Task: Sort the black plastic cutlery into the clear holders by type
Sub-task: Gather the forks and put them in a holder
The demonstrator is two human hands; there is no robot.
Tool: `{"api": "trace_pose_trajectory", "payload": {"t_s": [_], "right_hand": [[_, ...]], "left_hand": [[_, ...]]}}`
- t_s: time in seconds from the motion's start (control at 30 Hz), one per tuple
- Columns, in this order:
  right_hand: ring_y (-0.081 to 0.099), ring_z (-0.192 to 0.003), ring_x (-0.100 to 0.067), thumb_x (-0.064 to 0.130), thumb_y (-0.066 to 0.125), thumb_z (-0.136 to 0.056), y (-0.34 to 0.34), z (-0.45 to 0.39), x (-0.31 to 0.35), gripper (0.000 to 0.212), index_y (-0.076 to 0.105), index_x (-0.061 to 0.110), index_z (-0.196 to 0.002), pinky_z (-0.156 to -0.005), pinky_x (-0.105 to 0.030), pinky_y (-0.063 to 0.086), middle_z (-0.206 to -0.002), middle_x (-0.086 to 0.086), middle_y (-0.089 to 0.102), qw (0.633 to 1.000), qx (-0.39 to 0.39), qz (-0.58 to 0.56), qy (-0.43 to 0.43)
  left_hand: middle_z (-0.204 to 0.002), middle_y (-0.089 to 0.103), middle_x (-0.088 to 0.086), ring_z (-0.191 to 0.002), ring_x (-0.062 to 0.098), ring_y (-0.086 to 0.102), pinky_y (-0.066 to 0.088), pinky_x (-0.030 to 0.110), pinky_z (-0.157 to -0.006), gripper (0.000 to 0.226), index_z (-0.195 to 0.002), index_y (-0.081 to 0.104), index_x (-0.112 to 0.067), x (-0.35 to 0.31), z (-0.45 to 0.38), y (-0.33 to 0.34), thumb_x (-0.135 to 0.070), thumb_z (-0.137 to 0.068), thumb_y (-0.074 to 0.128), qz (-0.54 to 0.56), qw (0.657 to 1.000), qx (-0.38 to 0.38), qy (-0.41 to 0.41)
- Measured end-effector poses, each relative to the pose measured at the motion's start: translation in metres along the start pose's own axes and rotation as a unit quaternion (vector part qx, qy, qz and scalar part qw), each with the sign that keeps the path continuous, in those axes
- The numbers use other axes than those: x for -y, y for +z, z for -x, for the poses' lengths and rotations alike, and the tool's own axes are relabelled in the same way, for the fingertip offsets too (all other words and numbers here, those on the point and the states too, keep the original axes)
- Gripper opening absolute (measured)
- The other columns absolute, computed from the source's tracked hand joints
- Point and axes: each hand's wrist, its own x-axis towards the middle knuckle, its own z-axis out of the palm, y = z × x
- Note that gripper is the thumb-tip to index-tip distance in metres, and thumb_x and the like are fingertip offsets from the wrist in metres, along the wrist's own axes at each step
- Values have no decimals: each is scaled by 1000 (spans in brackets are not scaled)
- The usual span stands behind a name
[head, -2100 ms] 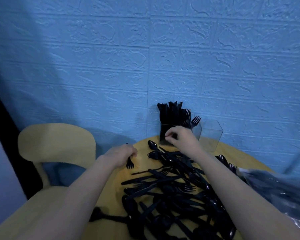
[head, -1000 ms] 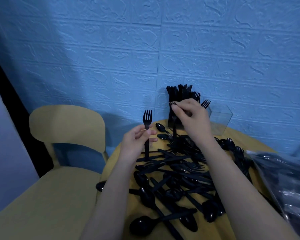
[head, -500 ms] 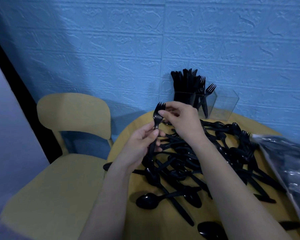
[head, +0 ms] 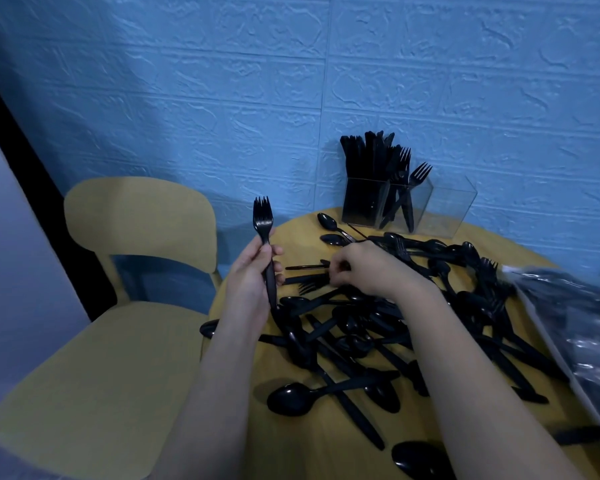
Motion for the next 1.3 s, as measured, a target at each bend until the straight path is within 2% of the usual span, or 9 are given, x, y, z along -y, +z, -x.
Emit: {"api": "trace_pose_trajectory", "payload": {"t_s": [0.13, 0.33, 0.57, 0.7, 0.97, 1.07, 1.17, 1.23, 1.3], "right_hand": [[53, -75, -3, 22, 62, -91, -26, 12, -1, 4, 65, 22, -88, -60, -10, 37, -86, 10, 61, 989, -113, -95, 6], [51, -45, 5, 21, 62, -91, -45, 22, -7, 3, 63, 19, -93, -50, -11, 41, -63, 10, 61, 928, -199, -315, 25], [55, -61, -3, 18, 63, -90, -53, 25, -13, 11, 67, 19, -79, -55, -19, 41, -82, -8, 67, 868, -204, -453, 6], [56, -65, -2, 18, 65, -88, -49, 24, -16, 7, 71, 16, -84, -58, -13, 40, -72, 5, 65, 870, -165, -464, 8], [56, -62, -1, 20, 69, -86, -37, 16, -9, 10, 66, 11, -83, -71, -20, 48, -62, 6, 60, 916, -156, -370, 3], [61, -76, -8, 26, 72, -83, -31, 10, -9, 9, 67, 19, -81, -83, -32, 49, -70, 6, 64, 935, -154, -319, 14], [56, -78, -6, 34, 68, -85, -32, 11, -9, 12, 68, 22, -86, -72, -22, 45, -82, 6, 64, 945, -171, -278, 29], [53, -77, -2, 36, 65, -87, -34, 14, -13, 15, 68, 21, -89, -64, -16, 39, -85, 7, 62, 946, -185, -261, 45], [51, -74, 0, 35, 64, -88, -36, 15, -18, 15, 68, 21, -89, -60, -14, 36, -82, 8, 60, 949, -187, -247, 58]], "left_hand": [[-71, 55, -2, -50, 4, 45, 40, 16, -48, 32, -125, 57, -8, -2, -1, 1, -4, -100, 37, 15, 1000, -2, -9], [-77, 58, 0, -58, 6, 46, 43, 17, -52, 32, -127, 55, -8, -7, -4, 25, -4, -100, 38, 27, 998, 59, -15], [-86, 68, 4, -74, 14, 65, 55, 25, -67, 27, -120, 55, -8, 6, 2, 73, -4, -100, 38, -2, 990, 134, -48], [-92, 73, 4, -80, 18, 70, 58, 31, -75, 24, -111, 60, -23, 15, 7, 76, -12, -101, 41, 3, 979, 187, -77], [-72, 56, -4, -55, 5, 43, 43, 19, -52, 28, -121, 57, -16, 25, 2, 71, -21, -102, 37, -18, 980, 184, -70], [-71, 45, -3, -52, 3, 36, 36, 16, -44, 25, -116, 56, -16, 27, -1, 67, -23, -102, 37, -68, 981, 170, -66], [-72, 46, 0, -53, 8, 42, 38, 21, -49, 28, -123, 54, -16, 22, -10, 58, -23, -103, 36, -187, 975, 115, -16], [-84, 56, 6, -77, 24, 57, 44, 34, -67, 32, -129, 50, -14, 13, -20, 43, -25, -102, 37, -346, 936, 24, 63], [-89, 57, 2, -89, 27, 55, 37, 32, -73, 29, -122, 52, -13, 6, -25, 25, -27, -101, 39, -529, 840, -35, 119]]}}
